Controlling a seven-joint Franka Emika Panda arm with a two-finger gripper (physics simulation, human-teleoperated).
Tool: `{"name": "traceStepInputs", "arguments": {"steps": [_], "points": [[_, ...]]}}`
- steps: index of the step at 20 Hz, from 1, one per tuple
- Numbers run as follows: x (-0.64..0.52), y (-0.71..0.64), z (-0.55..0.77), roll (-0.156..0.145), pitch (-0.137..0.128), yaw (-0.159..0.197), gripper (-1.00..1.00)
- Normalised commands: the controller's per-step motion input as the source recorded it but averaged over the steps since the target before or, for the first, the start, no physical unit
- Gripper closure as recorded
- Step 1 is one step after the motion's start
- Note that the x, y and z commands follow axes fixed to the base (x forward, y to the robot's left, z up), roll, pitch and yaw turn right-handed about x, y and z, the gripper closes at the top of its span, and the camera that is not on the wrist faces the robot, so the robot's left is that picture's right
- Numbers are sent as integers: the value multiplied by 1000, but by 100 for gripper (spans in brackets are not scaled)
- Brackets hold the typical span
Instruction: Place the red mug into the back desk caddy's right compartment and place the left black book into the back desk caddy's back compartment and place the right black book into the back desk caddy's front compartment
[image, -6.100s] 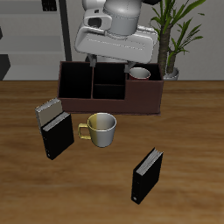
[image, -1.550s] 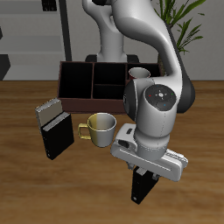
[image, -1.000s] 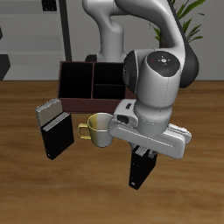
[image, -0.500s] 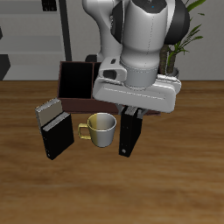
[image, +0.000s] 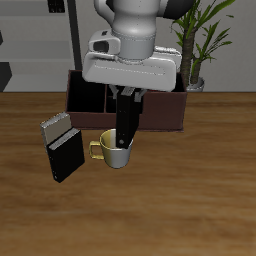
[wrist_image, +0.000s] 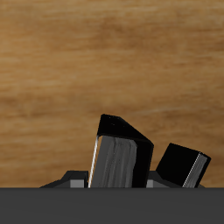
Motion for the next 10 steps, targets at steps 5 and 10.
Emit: {"name": "traceStepInputs", "arguments": {"steps": [5, 10], "points": [[-313, -223, 226, 9, -16, 77, 100], [-527, -367, 179, 6, -7, 64, 100]]}}
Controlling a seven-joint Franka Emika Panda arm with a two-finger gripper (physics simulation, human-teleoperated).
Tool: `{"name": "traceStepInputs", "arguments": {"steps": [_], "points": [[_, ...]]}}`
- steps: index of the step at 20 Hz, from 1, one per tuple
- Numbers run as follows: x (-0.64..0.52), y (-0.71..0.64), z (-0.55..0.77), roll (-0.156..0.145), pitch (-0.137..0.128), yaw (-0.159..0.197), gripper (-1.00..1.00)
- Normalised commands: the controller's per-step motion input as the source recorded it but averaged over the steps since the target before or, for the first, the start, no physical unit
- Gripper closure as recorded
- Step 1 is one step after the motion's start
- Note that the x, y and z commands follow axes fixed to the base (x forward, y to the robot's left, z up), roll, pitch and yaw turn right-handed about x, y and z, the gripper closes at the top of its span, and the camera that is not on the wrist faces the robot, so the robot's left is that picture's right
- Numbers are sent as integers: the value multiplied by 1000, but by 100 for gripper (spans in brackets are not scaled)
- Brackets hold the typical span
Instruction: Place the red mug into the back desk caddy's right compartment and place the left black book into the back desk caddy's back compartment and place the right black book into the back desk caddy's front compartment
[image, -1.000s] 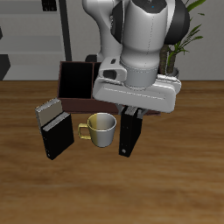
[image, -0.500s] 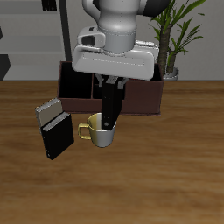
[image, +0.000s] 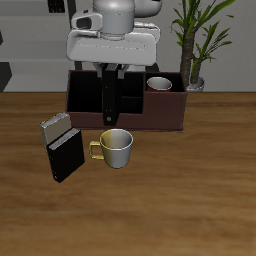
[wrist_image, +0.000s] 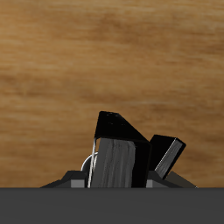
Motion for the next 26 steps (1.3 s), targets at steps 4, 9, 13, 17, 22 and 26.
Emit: {"name": "traceStepInputs", "arguments": {"steps": [4, 9, 13, 17, 22, 26], "points": [[-539, -210, 33, -35, 2, -26, 100], [-413, 17, 6, 30, 6, 12, 100], [-602, -39, 146, 34, -55, -4, 100], [-673, -8, 90, 26, 10, 39, 100], [-614, -8, 107, 24, -11, 109, 100], [-325, -31, 9, -37, 33, 48, 100]]}}
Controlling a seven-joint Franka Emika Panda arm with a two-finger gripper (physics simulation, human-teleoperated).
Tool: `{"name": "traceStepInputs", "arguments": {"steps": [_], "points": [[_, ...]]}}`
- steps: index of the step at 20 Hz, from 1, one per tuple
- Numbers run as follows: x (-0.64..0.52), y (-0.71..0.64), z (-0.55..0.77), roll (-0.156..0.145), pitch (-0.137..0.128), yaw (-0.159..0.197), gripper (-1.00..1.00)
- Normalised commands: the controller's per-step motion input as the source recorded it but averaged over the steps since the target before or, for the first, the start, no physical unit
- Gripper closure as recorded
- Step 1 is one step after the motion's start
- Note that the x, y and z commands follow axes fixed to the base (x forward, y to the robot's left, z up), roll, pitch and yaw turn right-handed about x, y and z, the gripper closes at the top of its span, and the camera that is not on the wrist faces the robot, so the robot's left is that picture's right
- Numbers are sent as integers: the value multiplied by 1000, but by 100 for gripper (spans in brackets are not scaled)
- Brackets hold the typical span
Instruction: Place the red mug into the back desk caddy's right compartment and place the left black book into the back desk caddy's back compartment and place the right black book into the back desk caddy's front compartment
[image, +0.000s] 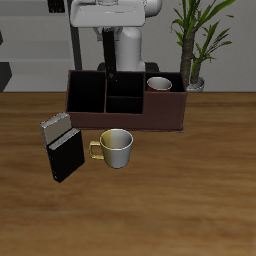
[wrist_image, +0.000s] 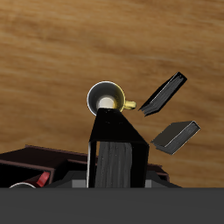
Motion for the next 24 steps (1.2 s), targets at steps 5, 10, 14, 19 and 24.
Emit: {"name": "traceStepInputs", "arguments": {"steps": [5, 10, 14, 19, 24], "points": [[-345, -112, -14, 6, 26, 15, 100], [-237, -154, -54, -54, -9, 17, 100], [-264, -43, -150, 2, 44, 78, 100], [-198, 95, 6, -34, 1, 214, 100], [-273, 151, 91, 2, 2, 133, 100]]}}
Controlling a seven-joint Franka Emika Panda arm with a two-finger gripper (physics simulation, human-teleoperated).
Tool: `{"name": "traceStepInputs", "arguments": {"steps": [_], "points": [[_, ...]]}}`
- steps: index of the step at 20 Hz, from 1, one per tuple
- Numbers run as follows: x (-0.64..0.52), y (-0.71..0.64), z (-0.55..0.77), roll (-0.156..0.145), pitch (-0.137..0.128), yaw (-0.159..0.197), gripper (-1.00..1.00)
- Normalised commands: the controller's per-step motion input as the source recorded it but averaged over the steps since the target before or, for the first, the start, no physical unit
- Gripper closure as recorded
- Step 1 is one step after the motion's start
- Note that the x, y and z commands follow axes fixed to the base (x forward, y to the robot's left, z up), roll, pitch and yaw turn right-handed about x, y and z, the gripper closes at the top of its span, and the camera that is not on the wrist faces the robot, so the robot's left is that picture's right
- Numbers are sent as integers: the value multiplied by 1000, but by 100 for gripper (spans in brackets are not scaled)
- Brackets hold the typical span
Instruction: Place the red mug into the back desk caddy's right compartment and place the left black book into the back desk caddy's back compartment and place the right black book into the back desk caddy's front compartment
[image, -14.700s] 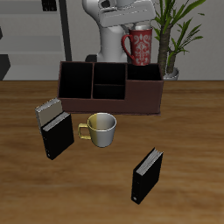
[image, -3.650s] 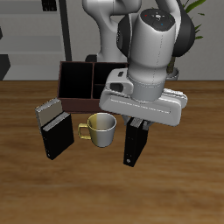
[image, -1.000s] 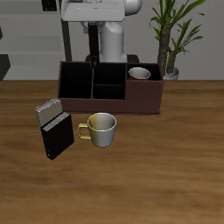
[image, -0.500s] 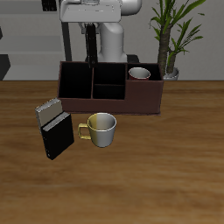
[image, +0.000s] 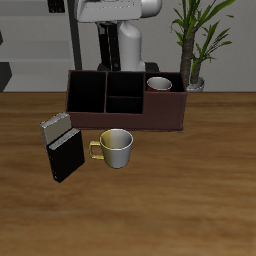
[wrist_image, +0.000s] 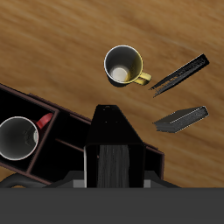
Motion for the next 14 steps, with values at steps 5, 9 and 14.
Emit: {"name": "traceStepInputs", "arguments": {"steps": [5, 9, 14], "points": [[-155, 156, 216, -10, -51, 188, 100], [-17, 160, -98, -39, 70, 175, 100], [-525, 217, -108, 26, 4, 211, 100]]}}
